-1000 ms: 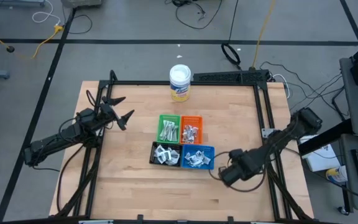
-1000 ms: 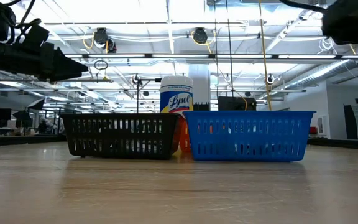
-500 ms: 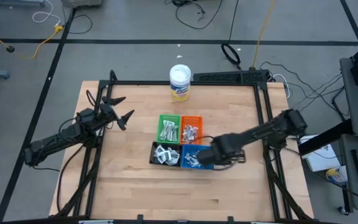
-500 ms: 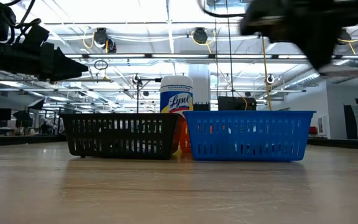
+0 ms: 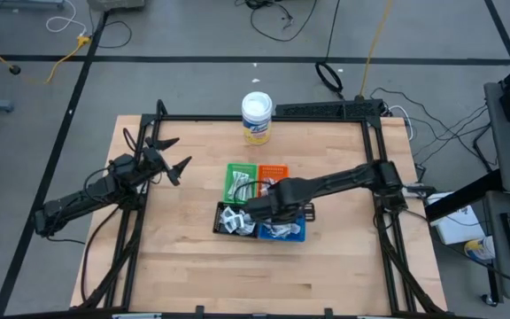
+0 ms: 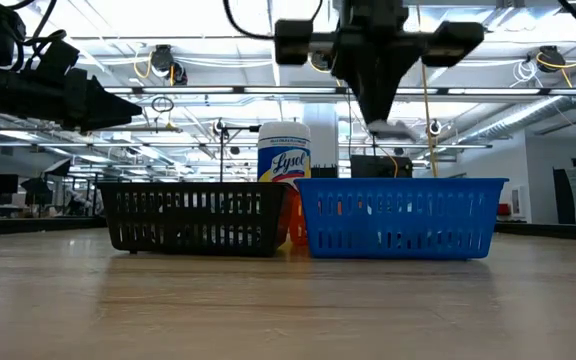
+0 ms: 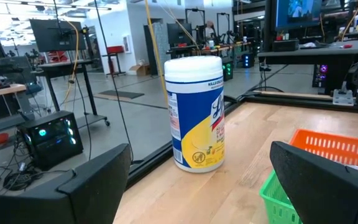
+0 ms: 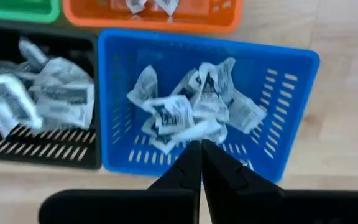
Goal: Pick & Place First Aid Supplies
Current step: Put the alcohol pad into the blue bin, then return to Home Position
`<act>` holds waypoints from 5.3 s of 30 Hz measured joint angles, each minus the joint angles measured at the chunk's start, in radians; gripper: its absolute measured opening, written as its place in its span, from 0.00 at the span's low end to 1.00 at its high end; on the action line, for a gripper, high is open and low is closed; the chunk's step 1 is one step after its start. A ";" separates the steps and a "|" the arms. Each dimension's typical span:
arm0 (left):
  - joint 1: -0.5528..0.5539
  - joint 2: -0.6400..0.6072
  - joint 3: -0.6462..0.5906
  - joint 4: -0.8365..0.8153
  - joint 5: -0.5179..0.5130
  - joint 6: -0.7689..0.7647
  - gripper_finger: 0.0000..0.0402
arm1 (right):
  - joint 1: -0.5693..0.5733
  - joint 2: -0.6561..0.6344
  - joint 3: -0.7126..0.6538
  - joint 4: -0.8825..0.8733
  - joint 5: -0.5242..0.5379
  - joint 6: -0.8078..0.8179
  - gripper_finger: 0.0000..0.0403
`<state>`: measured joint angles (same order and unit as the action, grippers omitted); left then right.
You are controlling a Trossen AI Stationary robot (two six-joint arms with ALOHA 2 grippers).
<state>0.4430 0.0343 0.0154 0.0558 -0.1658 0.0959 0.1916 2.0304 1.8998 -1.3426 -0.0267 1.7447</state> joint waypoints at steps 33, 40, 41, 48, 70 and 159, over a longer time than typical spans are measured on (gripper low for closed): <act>0.000 0.000 0.000 0.000 0.000 0.000 0.98 | -0.028 0.049 -0.093 0.173 0.260 -0.471 0.54; 0.000 0.000 0.000 0.000 0.000 0.000 0.98 | -0.099 -0.201 -0.460 0.663 0.292 -0.891 0.67; 0.000 0.000 0.000 0.000 0.000 0.000 0.98 | -0.108 -0.244 -0.524 0.747 0.292 -0.972 0.67; 0.000 0.000 0.000 0.000 0.000 0.000 0.98 | -0.182 -0.610 -1.029 1.309 0.289 -1.413 0.68; 0.000 0.000 0.000 0.000 0.000 0.000 0.98 | -0.462 -1.492 -1.821 1.732 0.288 -1.777 0.66; 0.000 0.000 0.000 0.000 0.000 0.000 0.98 | -0.552 -2.027 -1.886 1.548 0.287 -1.416 0.65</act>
<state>0.4430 0.0341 0.0154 0.0556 -0.1659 0.0959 -0.3607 0.0032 0.0139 0.2055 0.2605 0.3286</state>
